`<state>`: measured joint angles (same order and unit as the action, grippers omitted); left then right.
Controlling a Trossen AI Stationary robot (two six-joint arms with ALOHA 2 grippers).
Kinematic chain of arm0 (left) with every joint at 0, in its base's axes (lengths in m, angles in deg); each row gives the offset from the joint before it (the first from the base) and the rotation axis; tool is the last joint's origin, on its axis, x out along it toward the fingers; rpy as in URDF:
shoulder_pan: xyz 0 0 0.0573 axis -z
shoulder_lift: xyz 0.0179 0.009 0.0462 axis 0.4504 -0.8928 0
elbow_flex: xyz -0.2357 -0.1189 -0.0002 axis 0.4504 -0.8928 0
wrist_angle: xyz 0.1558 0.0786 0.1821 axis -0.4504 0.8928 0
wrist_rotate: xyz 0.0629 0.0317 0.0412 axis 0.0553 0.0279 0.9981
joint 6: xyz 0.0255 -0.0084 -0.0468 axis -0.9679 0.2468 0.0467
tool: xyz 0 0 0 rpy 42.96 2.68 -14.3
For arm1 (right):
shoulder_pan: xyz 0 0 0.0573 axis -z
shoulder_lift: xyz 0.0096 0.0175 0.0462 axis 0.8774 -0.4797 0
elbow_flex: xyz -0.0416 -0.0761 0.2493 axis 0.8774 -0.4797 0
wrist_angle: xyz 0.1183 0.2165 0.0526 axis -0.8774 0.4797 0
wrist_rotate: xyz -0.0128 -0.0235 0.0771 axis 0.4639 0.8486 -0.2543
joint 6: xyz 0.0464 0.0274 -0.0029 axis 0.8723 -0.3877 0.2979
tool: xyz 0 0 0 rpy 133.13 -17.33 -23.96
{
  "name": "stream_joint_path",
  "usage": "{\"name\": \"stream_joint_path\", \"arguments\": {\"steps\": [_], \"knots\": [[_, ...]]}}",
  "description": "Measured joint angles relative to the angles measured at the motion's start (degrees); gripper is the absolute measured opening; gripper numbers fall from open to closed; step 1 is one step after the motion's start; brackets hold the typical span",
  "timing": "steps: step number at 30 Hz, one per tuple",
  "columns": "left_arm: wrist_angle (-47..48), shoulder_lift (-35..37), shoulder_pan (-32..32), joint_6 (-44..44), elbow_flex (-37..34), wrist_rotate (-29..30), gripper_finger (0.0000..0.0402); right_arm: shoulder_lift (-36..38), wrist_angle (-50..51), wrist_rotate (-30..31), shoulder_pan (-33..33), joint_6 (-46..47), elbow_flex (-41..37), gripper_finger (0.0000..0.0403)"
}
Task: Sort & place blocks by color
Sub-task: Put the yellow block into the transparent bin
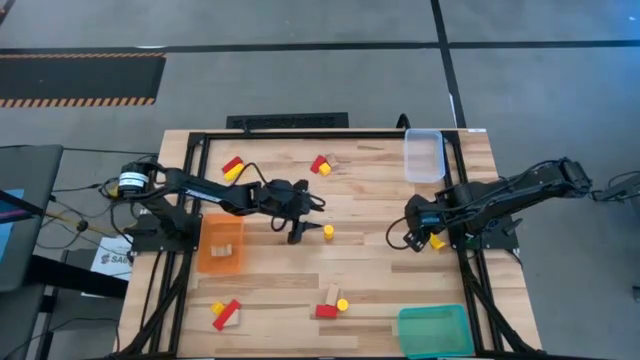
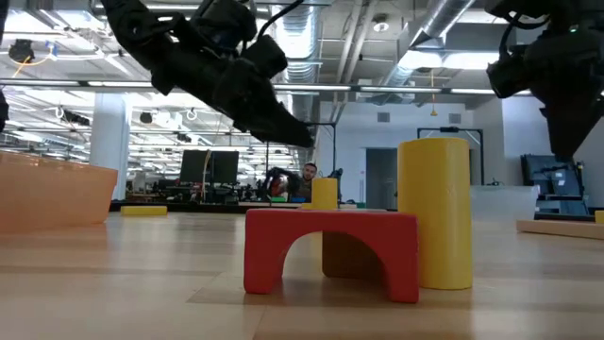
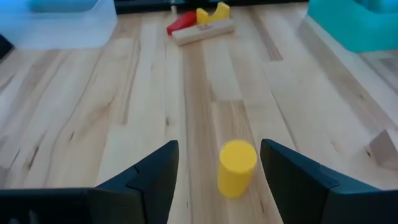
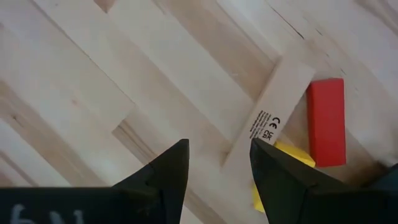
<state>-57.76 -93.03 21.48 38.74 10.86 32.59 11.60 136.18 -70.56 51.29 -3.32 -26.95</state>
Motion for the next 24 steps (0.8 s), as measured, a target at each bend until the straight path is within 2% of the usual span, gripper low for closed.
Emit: {"name": "stream_joint_path", "arguments": {"steps": [4,7,10,13,15,18,20,22,24], "knots": [[0.6,-1.8,0.3,-1.5,1.8,1.3,0.0223,0.0,-0.1,0.0,0.0,-2.1,0.0,0.0188],[2.3,-1.0,-0.3,-0.7,3.9,5.1,0.0241,0.0,-0.1,0.1,0.0,-2.9,0.0,0.0185],[9.0,2.2,-2.0,1.6,7.0,8.3,0.0262,0.0,-0.1,0.1,0.0,-2.8,0.0,0.0182],[23.0,3.9,-5.6,9.4,12.7,15.9,0.0276,0.0,-0.5,0.1,0.2,-3.3,0.0,0.0181],[30.8,2.8,-10.1,12.4,16.7,15.5,0.0280,0.0,-1.7,0.0,0.9,-4.5,0.0,0.0180],[37.4,-1.3,-16.3,14.7,22.6,12.9,0.0281,0.0,-3.3,0.0,2.5,-5.5,0.0,0.0181],[40.0,-5.6,-19.6,18.5,28.0,10.8,0.0281,0.0,-4.5,0.0,3.7,-5.8,0.0,0.0181],[47.3,-10.3,-22.9,26.1,34.0,8.9,0.0281,0.0,-5.3,-0.1,4.7,-5.8,0.0,0.0181],[53.3,-15.6,-25.4,29.2,40.7,5.3,0.0281,0.0,-6.2,-0.1,5.5,-5.8,0.0,0.0180]]}}
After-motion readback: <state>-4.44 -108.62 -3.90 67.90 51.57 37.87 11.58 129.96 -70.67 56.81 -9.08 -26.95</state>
